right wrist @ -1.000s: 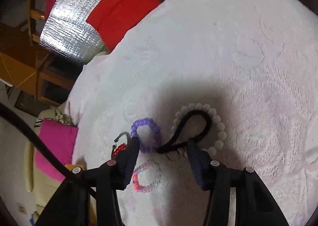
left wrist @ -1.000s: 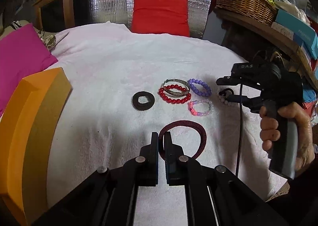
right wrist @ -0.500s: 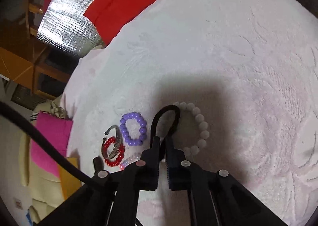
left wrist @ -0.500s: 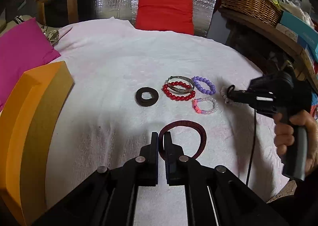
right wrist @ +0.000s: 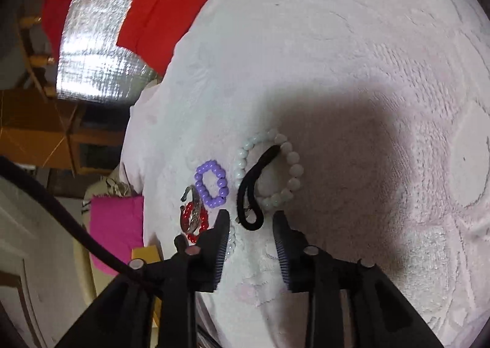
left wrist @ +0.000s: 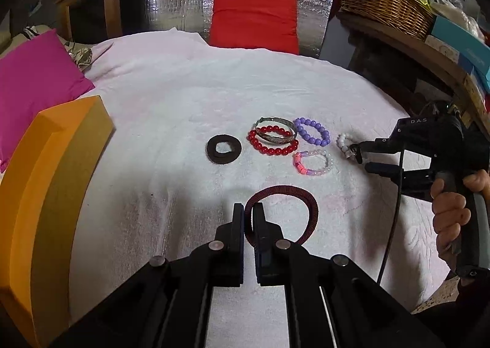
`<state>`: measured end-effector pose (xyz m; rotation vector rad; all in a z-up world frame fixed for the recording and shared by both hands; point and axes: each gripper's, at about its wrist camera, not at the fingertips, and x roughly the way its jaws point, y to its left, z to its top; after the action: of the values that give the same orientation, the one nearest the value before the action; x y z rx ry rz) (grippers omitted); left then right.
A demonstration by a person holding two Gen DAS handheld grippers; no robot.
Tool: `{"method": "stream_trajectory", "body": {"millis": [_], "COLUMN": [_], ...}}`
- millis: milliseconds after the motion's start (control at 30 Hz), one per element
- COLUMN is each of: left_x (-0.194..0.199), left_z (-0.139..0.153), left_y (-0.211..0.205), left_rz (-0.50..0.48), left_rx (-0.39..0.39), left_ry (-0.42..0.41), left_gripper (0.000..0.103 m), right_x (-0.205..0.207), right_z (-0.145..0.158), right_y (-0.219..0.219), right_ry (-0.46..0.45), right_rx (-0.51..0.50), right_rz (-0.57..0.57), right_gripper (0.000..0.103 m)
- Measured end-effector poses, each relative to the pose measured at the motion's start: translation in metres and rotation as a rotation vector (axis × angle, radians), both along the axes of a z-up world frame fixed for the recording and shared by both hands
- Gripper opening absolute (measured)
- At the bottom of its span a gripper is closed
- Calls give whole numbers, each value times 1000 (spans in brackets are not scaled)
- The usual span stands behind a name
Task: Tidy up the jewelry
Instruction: 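Grasp the black cord hair tie with the right tool while the left tool holds the maroon tie, then carry both hair ties over the orange box and open both tools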
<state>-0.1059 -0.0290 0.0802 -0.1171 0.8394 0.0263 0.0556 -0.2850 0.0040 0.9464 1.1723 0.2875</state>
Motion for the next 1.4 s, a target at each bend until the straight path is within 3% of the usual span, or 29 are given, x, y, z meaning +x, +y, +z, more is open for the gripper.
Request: {"method": "stream_trajectory", "body": {"millis": [167,367,400,433,467,633,767,1067,1400], "left_x": [0,-2,-2,-2,-2,-3,-3,-22,-66], "left_z": [-1,-1,0,0,0,1,3,19,44], "left_y": [-1,0,0,1,1,2,5,43,140], "left_rz": [-3,0,2,3,4,10,16,89,300], "left_rx": [1,3,3,4,4,0,-2,14,44], "left_ry": [5,5,5,4,3,1,-4,-36,-58], "left_gripper": [6,6,6,6,6,6,6,6,6], "right_x": [3,3,3,4,3,-2,-10,-24,-41], "right_z": [-15,-22,-22,-21,-20,-10,1,39,58], "right_y": [-3,-1,-2,-1,-2,-3,5,93,242], "right_ry": [54,57,55,51,50,17,-16,-188,-334], "right_rx": [81,130,126,101,82,58,95,120,103], "right_rz": [-61,-126,-124,-118,-110,-70,-5,276,534], "right_gripper": [33,33,29,18,17,15,15,15,15]}}
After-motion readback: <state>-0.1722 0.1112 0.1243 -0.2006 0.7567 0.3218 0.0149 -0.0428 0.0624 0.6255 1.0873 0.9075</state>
